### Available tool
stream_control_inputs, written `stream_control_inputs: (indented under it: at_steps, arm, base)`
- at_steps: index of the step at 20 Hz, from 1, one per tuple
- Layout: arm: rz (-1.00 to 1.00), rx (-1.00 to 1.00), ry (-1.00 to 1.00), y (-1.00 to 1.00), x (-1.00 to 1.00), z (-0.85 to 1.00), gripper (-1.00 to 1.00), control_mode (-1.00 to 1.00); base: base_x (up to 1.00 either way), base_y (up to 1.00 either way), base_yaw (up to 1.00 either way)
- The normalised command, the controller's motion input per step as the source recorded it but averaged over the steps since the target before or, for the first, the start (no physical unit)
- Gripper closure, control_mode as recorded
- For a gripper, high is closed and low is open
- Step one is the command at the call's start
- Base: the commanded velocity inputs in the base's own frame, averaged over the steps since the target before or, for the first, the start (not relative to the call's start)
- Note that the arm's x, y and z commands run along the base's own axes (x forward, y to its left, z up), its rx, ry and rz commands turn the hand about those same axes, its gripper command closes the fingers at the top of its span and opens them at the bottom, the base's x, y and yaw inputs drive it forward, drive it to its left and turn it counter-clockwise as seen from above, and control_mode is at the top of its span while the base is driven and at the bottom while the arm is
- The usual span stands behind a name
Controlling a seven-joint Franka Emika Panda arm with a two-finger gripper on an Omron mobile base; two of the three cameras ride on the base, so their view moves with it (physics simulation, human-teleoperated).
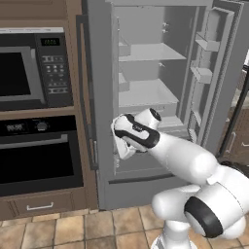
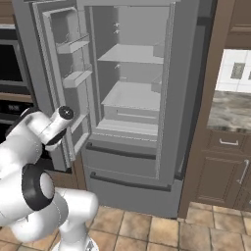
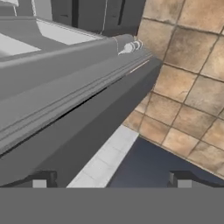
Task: Place one of the steaks on the plate and the other in the bowl. Then place the bowl in the fridge.
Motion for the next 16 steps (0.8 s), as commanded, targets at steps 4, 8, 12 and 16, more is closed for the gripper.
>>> stream_control_inputs:
  at_steps: [4,8,12,16]
  arm:
    - [0.00,-0.17,-0.10,-0.58,-0.55,0.30,-1.00,-1.00]
    - [0.07,-0.36,-0.21,-0.87,-0.19,0.43,-1.00,-1.00]
    - [0.47,-0.43,-0.17,-0.82,0.03,0.38,-1.00,-1.00]
    - [0.74,-0.41,-0.02,-0.47,-0.01,0.30,-1.00,-1.00]
  base:
    - [0.00,0.00,0.00]
    - [0.00,0.00,0.00]
    - [0.00,0.00,0.00]
    - [0.00,0.00,0.00]
